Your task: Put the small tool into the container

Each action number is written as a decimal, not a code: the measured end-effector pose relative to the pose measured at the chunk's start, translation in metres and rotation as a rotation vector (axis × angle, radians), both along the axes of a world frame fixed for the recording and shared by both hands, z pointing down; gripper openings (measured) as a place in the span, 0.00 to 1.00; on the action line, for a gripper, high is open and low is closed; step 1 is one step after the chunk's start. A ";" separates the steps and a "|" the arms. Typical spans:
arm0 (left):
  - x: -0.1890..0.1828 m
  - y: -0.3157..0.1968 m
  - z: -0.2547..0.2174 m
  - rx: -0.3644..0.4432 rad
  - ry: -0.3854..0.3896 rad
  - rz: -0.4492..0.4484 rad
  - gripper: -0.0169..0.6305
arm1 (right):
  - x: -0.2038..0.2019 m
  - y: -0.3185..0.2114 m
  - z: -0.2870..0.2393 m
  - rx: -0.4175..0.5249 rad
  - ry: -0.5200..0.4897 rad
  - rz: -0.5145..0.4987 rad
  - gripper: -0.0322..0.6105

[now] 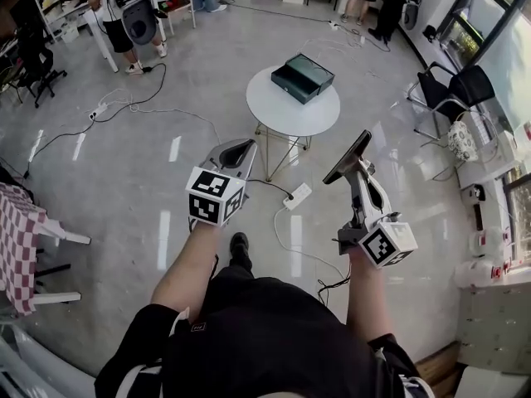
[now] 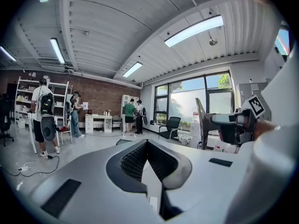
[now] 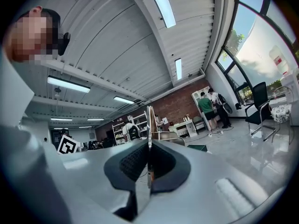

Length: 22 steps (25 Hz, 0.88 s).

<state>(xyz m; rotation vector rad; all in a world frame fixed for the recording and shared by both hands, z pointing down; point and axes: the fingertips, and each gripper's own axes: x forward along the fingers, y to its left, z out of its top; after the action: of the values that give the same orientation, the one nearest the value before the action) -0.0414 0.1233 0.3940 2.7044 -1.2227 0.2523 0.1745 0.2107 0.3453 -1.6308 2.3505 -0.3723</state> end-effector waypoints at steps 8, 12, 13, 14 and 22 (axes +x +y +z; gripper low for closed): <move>-0.016 -0.101 0.006 -0.020 0.020 0.028 0.03 | -0.037 -0.110 0.003 -0.046 0.030 -0.031 0.07; -0.040 -0.138 0.004 -0.018 0.028 0.023 0.04 | -0.060 -0.153 -0.002 -0.045 0.033 -0.044 0.07; -0.046 -0.145 0.004 -0.020 0.030 0.017 0.04 | -0.064 -0.160 -0.004 -0.044 0.033 -0.046 0.07; -0.052 -0.152 0.004 -0.021 0.031 0.011 0.04 | -0.067 -0.167 -0.005 -0.042 0.035 -0.049 0.07; -0.072 -0.189 0.013 -0.035 0.018 -0.017 0.03 | -0.070 -0.216 0.010 -0.074 0.012 -0.045 0.07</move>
<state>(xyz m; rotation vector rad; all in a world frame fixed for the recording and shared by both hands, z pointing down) -0.1137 -0.0653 0.4074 2.6603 -1.2238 0.2441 0.1047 -0.0049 0.3551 -1.6186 2.4129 -0.4654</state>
